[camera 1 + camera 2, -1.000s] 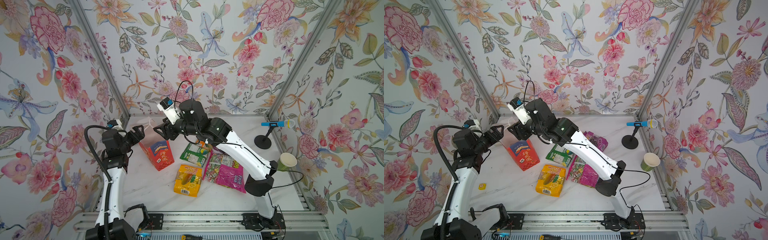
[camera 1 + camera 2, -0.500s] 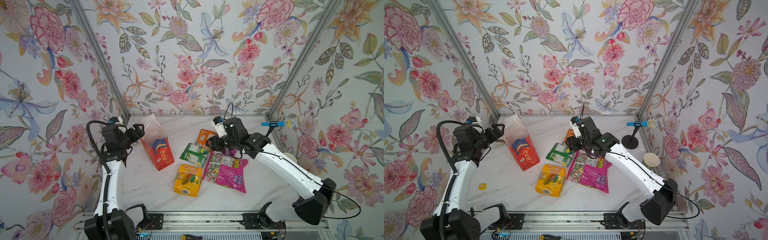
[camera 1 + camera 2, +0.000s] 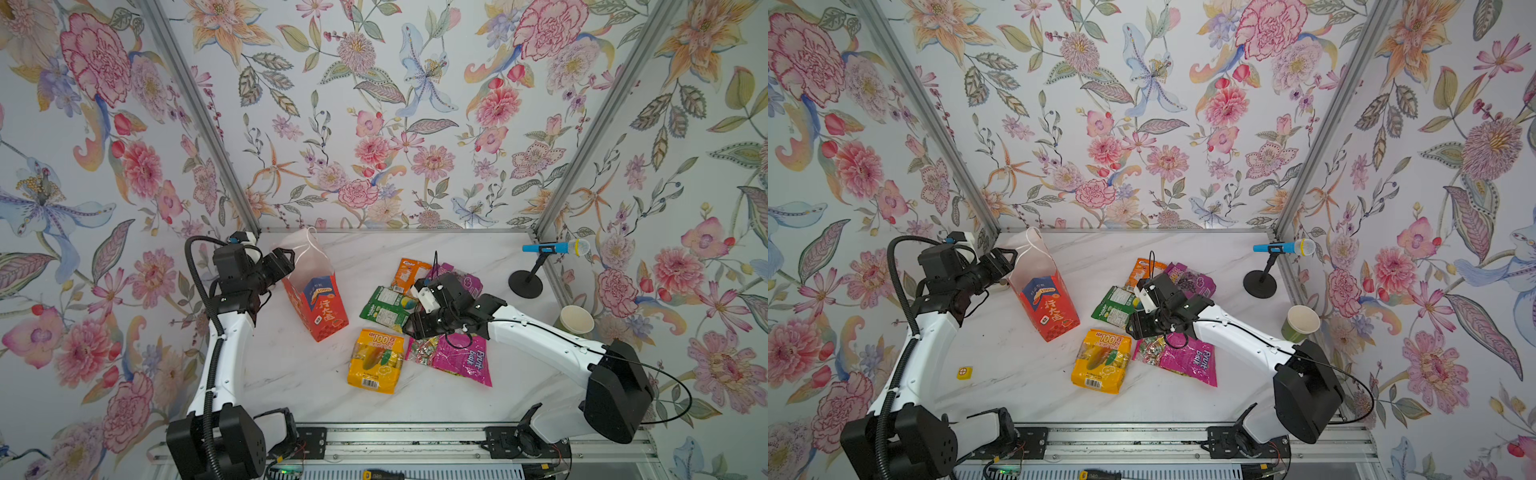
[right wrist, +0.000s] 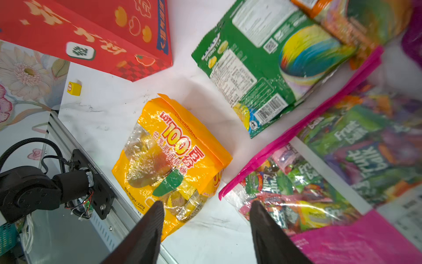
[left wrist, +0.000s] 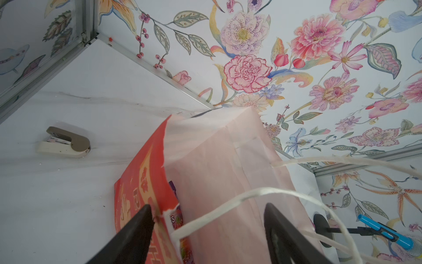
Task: Place the snacks into the paper bag
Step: Pick up the snack at the center of the table.
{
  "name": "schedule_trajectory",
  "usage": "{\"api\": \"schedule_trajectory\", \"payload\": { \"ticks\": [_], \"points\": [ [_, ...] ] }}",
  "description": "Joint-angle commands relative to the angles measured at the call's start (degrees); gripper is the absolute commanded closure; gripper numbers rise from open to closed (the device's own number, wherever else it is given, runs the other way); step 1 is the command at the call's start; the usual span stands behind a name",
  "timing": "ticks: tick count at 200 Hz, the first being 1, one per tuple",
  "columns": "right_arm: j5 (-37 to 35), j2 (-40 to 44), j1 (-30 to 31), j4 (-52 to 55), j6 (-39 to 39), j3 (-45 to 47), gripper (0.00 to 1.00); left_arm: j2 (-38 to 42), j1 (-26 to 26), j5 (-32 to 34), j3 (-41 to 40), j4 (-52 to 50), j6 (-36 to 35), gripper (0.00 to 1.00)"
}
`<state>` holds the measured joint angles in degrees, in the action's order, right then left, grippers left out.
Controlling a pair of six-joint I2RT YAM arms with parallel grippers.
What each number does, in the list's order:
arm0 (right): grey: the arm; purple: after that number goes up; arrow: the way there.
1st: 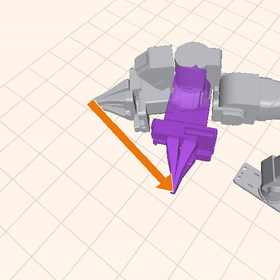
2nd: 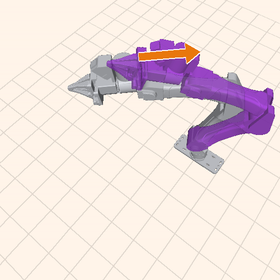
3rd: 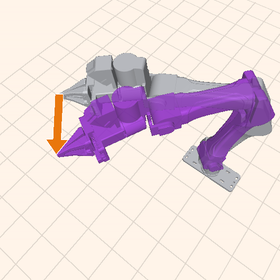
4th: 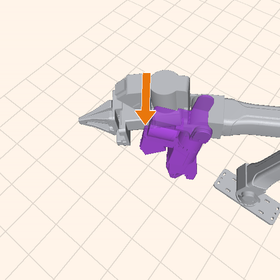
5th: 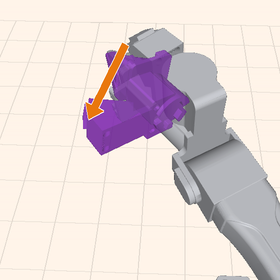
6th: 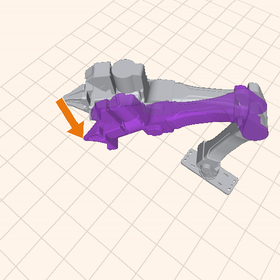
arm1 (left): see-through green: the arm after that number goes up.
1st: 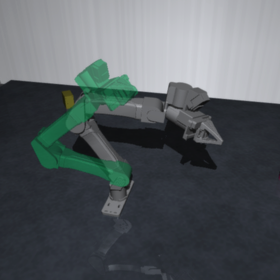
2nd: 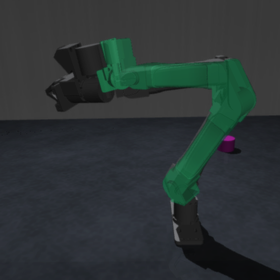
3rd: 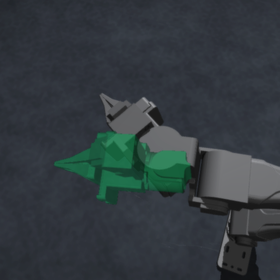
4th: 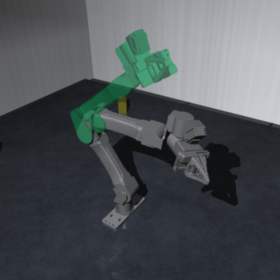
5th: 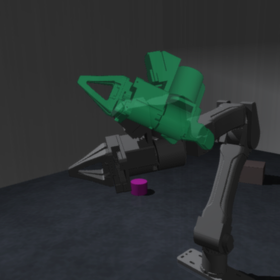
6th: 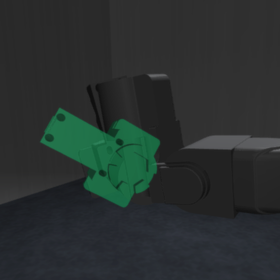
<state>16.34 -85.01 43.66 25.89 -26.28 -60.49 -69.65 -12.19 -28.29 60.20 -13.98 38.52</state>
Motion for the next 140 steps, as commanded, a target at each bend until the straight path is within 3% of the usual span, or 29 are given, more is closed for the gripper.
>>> {"api": "schedule_trajectory", "payload": {
  "ticks": [1, 49, 102, 140],
  "points": [
    [3.01, -1.15, -0.12, -4.86, -3.49, 1.02, 0.38, -0.87, 0.39, 0.43, 1.35, -3.16, -2.51, 0.26],
    [5.93, -5.77, 0.03, -11.26, -6.65, 4.02, 0.38, -1.63, 0.49, 0.96, -0.77, -2.99, -3.34, 0.47],
    [6.62, -11.37, 0.54, -13.96, -7.47, 3.92, 0.41, -1.02, 0.45, 0.86, -0.79, -2.47, -3.88, 0.56],
    [7.76, -14.08, 1.65, -17.99, -9.49, 4.84, 0.52, -0.84, 0.58, 0.26, -2.14, -1.06, -3.26, 0.66]
  ]
}}
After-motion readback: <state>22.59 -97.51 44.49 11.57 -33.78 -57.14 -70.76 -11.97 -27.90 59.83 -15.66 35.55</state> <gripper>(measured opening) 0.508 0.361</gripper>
